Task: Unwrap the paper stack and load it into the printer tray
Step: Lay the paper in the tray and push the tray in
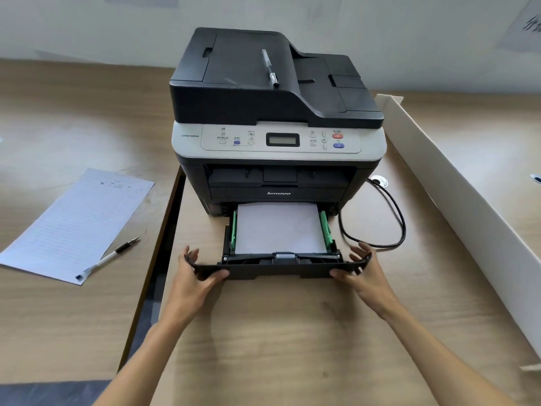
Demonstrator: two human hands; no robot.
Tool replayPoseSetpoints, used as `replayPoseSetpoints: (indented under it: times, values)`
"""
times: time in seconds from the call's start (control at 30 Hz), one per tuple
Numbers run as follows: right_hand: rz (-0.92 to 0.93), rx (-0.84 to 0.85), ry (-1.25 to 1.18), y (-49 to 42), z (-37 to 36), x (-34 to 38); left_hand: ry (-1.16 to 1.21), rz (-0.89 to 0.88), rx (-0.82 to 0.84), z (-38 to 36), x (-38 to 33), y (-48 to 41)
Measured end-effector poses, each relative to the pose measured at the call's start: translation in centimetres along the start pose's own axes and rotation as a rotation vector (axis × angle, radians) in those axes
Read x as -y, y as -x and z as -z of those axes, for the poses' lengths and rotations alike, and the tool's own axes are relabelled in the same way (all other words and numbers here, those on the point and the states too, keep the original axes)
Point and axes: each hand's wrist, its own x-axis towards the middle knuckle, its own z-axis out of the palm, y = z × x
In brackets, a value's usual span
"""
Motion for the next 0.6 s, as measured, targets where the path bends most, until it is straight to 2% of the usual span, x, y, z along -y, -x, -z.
replayPoseSetpoints:
  times: [0.13,0.6]
  values:
    - [-0.001,-0.009,0.08,-4.1,0.4,1.1,-0.033,-0.022,-0.011,-0.7,-1.4,-3.6]
    - [0.024,-0.1,0.024,-11.0,-0.8,4.0,-0.037,-0.129,-0.038,-1.0,-4.1,-10.6]
